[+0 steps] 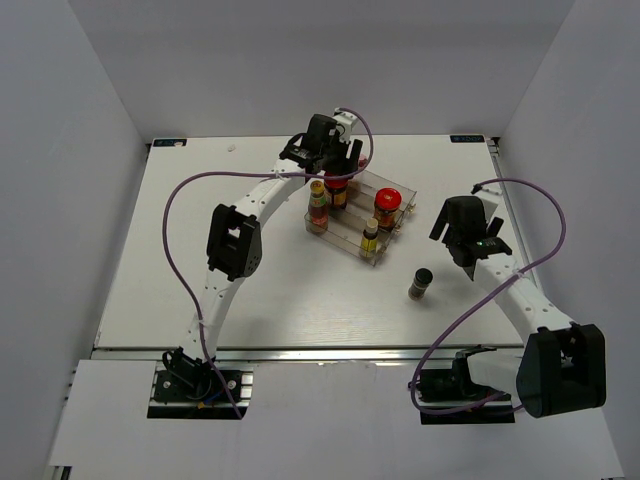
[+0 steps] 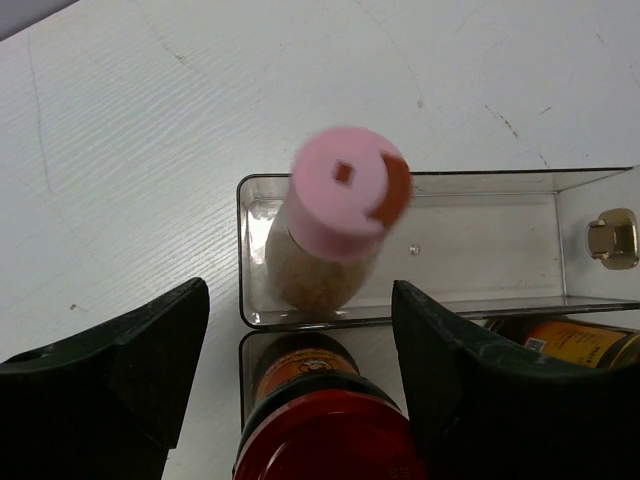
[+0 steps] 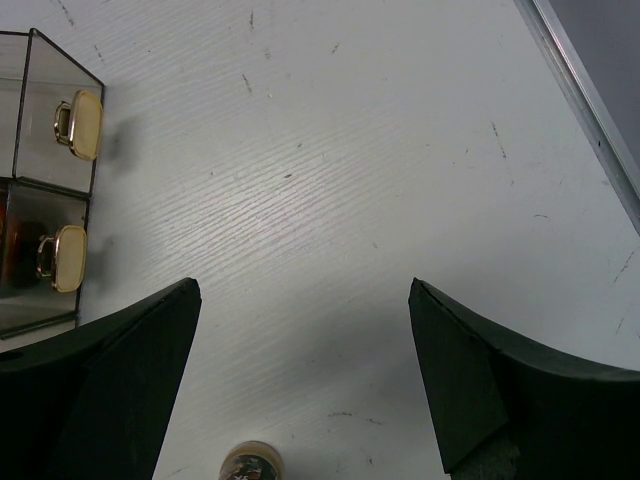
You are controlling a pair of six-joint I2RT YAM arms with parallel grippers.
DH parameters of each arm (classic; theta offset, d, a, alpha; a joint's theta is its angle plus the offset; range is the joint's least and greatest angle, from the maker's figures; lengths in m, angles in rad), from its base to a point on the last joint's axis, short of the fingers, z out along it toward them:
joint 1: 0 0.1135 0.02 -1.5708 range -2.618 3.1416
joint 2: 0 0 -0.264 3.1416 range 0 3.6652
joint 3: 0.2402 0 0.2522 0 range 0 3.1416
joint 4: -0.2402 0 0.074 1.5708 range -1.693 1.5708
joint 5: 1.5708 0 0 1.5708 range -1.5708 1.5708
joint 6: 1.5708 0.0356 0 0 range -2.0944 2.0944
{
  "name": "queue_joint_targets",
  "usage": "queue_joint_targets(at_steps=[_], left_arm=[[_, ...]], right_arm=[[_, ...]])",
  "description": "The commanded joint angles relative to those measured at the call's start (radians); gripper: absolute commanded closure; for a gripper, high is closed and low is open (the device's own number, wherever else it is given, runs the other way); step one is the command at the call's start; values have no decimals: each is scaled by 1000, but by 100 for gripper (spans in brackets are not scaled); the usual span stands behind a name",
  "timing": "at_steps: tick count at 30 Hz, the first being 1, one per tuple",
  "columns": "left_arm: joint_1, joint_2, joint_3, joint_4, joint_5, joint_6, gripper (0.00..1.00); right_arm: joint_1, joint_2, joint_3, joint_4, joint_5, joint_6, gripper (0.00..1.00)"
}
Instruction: Organize the condiment bottles
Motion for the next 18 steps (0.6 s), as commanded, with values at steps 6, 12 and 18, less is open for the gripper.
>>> queue_joint_targets(at_steps=[6,12,18], left_arm=[[2,1,-3,-7,-14,10,16],[2,-4,-2,1,-11,3,16],[2,-27,18,8,0,-8,11]], right_arm=[[-7,14,41,21,12,-7,11],[-6,13,43,21,9,-8,11],[-7,11,69,3,-3,-14,11]])
